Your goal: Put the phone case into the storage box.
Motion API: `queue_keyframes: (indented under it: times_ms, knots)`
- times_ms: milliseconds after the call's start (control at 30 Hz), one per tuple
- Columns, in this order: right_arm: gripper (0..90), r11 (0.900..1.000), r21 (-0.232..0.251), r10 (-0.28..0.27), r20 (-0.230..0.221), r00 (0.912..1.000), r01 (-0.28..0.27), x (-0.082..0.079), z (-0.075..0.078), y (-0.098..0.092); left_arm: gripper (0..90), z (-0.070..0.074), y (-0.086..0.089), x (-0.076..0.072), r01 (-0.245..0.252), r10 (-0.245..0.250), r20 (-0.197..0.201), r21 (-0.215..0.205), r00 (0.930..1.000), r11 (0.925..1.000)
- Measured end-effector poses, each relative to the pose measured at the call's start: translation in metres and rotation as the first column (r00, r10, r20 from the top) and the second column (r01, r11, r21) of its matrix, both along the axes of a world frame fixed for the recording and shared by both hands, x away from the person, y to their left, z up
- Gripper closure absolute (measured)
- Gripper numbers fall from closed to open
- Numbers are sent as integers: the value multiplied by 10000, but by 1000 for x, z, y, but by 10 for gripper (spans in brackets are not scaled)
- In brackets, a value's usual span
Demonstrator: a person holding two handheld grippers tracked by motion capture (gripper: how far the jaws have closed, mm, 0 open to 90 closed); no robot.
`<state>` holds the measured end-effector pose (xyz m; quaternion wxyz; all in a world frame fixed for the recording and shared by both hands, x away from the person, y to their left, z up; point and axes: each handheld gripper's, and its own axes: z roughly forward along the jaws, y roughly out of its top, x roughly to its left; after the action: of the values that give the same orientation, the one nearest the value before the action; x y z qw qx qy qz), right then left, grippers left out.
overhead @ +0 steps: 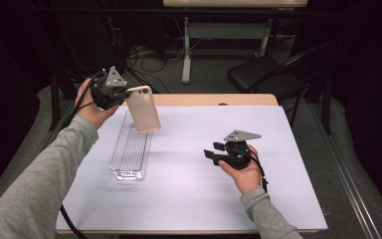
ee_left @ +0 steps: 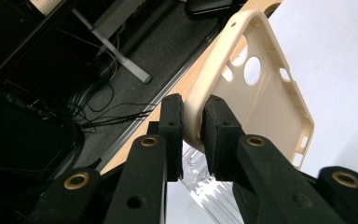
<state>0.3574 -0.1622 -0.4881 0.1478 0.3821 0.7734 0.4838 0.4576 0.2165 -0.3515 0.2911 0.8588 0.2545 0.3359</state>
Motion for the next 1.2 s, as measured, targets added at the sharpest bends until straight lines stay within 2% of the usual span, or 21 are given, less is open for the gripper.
queue_keyframes:
  times_ms: [100, 300, 667, 800, 900, 1067, 1200]
  knots:
    - [478, 9999, -83, -77, -9, 10000, 77, -1, 0, 0, 789, -1, 3, 3, 37, -37, 64, 71, 10000, 10000]
    - [439, 9999, 109, -40, -192, 9998, 42, -2, 0, -3, 789, -4, 6, 8, 55, -58, 161, 217, 9999, 9998]
    - [299, 9975, -38, -706, -4, 9975, 706, -6, -7, -8, 789, -7, 13, 16, 409, -432, 510, 452, 9978, 9981]
    - [254, 9949, -89, -1010, -139, 9948, 1009, -6, -8, -12, 790, -10, 16, 18, 430, -475, 701, 638, 9964, 9970]
    - [218, 9891, -488, -1390, -37, 9903, 1387, -6, -10, -12, 789, -11, 19, 20, 399, -465, 882, 753, 9950, 9964]
    - [164, 9880, -498, -1463, -37, 9892, 1460, -7, -12, -11, 789, -14, 23, 23, 388, -500, 1161, 966, 9920, 9946]
    - [146, 9874, -290, -1563, -141, 9876, 1558, -8, -13, -12, 790, -15, 27, 25, 400, -554, 1391, 1112, 9887, 9930]
